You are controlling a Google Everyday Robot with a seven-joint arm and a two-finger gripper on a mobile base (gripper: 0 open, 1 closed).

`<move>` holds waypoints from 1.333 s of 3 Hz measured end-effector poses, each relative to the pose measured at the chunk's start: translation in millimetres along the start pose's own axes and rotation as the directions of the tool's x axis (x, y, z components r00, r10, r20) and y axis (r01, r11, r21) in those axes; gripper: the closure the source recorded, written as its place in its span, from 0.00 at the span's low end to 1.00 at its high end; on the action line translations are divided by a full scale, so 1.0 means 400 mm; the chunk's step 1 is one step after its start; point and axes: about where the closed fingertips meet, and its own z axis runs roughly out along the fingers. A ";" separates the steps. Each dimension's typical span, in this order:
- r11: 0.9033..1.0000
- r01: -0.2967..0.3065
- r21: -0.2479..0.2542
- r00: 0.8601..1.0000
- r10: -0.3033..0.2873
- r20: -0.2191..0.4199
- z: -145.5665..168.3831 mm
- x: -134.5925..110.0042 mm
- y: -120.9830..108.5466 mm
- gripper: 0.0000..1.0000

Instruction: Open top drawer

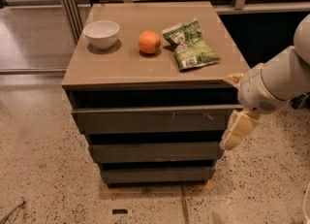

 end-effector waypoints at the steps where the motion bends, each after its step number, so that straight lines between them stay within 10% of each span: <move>1: 0.999 0.009 -0.048 0.999 -0.007 0.046 0.101 -0.010 0.013 0.00; 2: 0.994 0.049 -0.094 0.993 -0.039 0.109 0.233 -0.031 0.031 0.00; 4: 0.995 0.054 -0.080 0.994 -0.045 0.103 0.235 -0.027 0.033 0.00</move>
Offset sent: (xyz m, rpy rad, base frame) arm 0.0171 0.0530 -0.0917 0.1236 0.0704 0.1065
